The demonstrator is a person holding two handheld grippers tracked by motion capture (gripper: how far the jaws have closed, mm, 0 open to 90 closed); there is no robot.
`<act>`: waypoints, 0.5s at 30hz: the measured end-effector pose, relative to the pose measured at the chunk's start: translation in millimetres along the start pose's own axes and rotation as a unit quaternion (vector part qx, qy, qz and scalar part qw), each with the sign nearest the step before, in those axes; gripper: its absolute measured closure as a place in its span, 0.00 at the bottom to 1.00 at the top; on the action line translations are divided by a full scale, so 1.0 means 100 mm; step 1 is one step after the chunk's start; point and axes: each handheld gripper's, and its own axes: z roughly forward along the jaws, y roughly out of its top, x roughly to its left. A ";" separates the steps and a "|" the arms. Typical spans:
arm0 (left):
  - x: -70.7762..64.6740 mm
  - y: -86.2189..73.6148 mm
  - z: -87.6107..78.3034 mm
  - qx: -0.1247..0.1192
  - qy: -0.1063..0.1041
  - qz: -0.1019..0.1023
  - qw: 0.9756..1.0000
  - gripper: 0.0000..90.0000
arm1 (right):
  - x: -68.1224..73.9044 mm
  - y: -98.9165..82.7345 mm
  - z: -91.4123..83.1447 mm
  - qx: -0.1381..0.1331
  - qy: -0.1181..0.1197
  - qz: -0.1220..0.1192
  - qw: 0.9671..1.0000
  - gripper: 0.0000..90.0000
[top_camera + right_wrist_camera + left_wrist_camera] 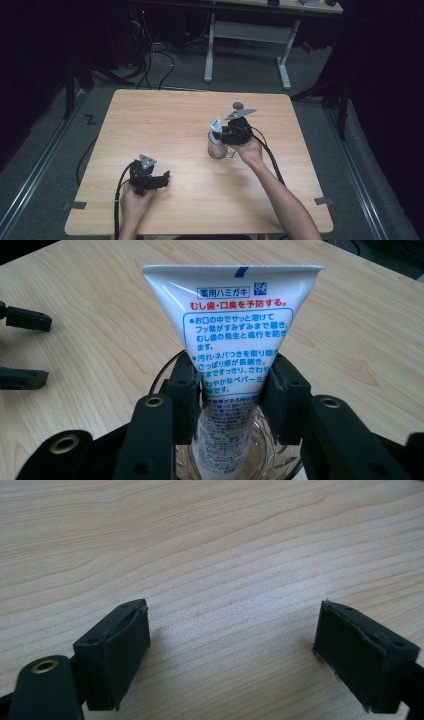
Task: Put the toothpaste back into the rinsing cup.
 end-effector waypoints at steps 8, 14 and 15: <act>0.00 0.00 0.00 0.000 0.000 0.000 1.000 0.16 | 0.01 -0.01 -0.02 0.001 0.001 -0.002 1.000 0.68; 0.00 0.00 0.00 0.000 0.000 0.000 1.000 0.16 | 0.00 -0.04 -0.05 0.004 0.003 -0.005 1.000 0.68; 0.00 0.00 0.00 0.000 0.000 0.000 1.000 0.16 | 0.00 -0.04 -0.06 0.005 0.004 -0.005 1.000 0.68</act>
